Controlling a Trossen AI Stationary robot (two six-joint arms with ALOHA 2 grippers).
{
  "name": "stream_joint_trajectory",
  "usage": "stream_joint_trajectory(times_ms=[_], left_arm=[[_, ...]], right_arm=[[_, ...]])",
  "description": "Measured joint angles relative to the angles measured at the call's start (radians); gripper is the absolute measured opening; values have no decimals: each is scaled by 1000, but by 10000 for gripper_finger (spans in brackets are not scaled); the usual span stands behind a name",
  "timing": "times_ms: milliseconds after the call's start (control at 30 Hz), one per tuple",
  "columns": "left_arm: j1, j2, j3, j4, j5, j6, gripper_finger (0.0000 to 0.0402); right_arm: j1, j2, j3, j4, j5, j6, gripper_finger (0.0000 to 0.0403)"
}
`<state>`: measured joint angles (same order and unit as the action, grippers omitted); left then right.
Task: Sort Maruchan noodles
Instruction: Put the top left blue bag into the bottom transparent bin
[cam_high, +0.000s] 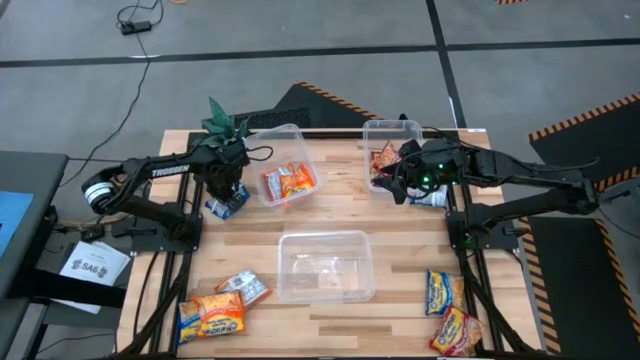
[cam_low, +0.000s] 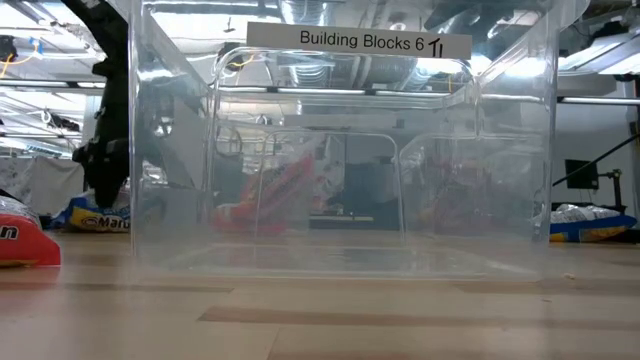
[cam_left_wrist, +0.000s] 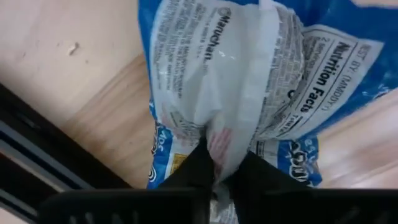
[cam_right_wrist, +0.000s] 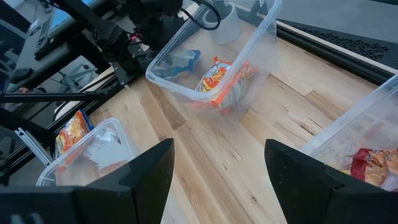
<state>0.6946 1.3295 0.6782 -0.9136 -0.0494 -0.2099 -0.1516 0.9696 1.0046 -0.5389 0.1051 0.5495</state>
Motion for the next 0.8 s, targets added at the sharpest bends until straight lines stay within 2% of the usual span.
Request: stream_joint_trajectory(times_ms=[133,367,633,800], left_arm=[[3,-83,5,-22,20,-4,4],[24,-274,79,-134,35,-46,1],[28,-432,229,-306,42,-96,0],[-31,-525,354,-289,125,-188,0]], right_arm=[[0,0,0,-1,0,0,273],[-1,0,0,-1,0,0,273],[-1,0,0,-1,0,0,273],[-1,0,0,-1,0,0,273]])
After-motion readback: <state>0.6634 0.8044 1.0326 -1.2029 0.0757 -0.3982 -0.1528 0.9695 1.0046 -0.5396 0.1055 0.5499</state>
